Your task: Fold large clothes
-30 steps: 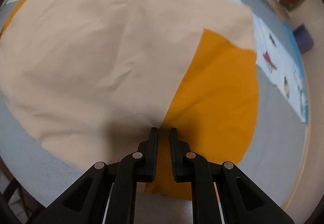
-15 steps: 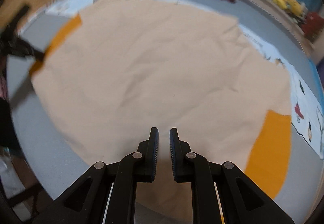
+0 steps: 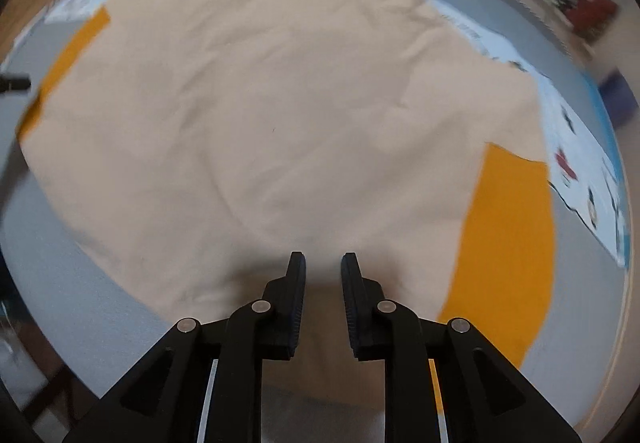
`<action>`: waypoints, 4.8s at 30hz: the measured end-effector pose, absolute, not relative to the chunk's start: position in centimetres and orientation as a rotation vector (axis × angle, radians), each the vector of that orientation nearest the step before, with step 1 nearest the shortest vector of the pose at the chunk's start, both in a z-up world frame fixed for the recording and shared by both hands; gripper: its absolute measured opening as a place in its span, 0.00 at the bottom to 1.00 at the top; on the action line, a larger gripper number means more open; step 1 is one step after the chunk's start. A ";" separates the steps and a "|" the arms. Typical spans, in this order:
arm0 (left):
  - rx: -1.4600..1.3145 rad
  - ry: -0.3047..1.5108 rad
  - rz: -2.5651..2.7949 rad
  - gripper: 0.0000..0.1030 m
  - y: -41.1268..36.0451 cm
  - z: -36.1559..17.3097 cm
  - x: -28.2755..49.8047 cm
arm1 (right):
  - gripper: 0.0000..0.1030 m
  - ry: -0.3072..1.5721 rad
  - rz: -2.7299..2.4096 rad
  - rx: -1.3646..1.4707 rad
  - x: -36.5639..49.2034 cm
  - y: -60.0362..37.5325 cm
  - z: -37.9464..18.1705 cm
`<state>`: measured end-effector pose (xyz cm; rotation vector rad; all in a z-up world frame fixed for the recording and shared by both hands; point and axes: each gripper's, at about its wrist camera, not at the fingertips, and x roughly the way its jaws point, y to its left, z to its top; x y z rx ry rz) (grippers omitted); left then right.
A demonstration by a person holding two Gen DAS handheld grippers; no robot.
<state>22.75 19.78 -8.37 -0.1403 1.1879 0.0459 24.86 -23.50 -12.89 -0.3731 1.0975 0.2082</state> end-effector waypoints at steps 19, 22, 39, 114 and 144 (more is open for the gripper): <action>-0.184 1.065 0.167 0.10 13.2 -6.3 13.3 | 0.20 0.785 0.162 -0.332 15.2 -24.8 -4.4; -0.208 1.013 0.159 0.10 12.5 -4.1 13.0 | 0.20 0.736 0.163 -0.276 13.9 -25.5 -2.9; -0.730 1.079 0.044 0.20 16.3 -12.7 14.8 | 0.18 0.706 0.184 -0.177 15.5 -24.4 -2.1; 0.242 1.051 -0.535 0.14 -24.7 -6.0 22.3 | 0.62 0.687 0.003 0.138 19.5 -43.1 1.8; -0.334 1.053 -0.267 0.46 2.0 -7.2 21.7 | 0.62 1.162 0.267 0.044 23.3 -33.1 -9.5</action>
